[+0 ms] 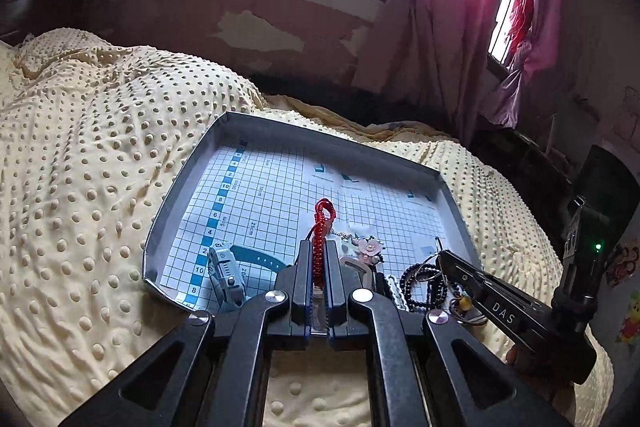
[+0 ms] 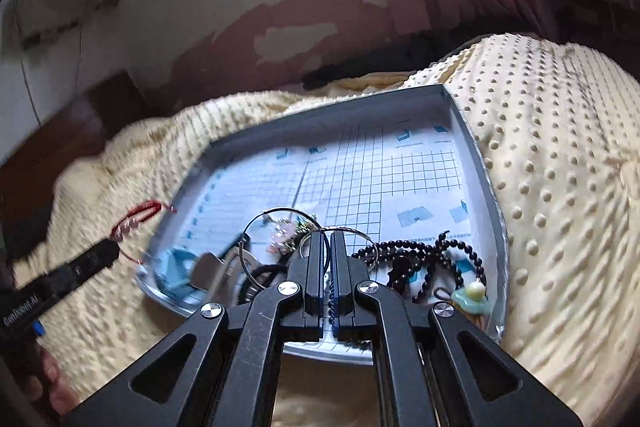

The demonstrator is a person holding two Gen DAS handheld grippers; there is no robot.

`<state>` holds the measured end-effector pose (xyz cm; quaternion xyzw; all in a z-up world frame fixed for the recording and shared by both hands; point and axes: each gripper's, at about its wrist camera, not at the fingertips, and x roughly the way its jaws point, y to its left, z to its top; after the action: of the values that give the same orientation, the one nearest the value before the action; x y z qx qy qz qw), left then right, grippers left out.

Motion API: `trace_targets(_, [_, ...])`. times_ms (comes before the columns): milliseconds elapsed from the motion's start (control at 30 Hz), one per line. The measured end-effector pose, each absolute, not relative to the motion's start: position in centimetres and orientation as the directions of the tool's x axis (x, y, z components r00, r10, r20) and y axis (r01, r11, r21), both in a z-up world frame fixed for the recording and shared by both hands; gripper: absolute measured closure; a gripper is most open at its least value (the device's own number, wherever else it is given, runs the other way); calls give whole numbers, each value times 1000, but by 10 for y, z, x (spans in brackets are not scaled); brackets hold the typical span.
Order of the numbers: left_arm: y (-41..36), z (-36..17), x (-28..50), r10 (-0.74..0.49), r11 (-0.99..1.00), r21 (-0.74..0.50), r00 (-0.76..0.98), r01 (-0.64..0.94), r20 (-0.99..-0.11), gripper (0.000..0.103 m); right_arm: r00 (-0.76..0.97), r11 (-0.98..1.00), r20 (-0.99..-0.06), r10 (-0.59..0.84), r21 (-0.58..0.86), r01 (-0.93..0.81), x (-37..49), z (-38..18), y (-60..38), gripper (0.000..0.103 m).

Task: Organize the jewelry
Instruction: 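Carry the bracelet and hoops into the tray and open both tools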

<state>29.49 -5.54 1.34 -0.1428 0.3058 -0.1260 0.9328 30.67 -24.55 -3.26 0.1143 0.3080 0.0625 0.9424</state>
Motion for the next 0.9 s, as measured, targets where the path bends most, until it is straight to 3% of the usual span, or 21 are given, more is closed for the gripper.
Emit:
trace_targets(600, [-64,-15,312,-305,929,-360,730,86,-612,98,733,974,-653,192,219,-61,318,-53,-236,99])
trace_targets(700, [-62,-15,313,-300,928,-366,718,68,-628,98,734,975,-653,185,215,-55,315,-51,-239,93])
trace_targets(767, [-61,-14,314,-301,926,-372,712,60,-634,98,736,973,-651,188,223,-52,313,-51,-242,78])
trace_targets(833, [-60,-13,313,-293,929,-367,709,53,-641,98,744,973,-642,187,226,-50,311,-48,-245,71])
trace_targets(900, [-61,-11,312,-285,933,-358,708,48,-646,97,750,974,-635,184,219,-53,308,-45,-246,71])
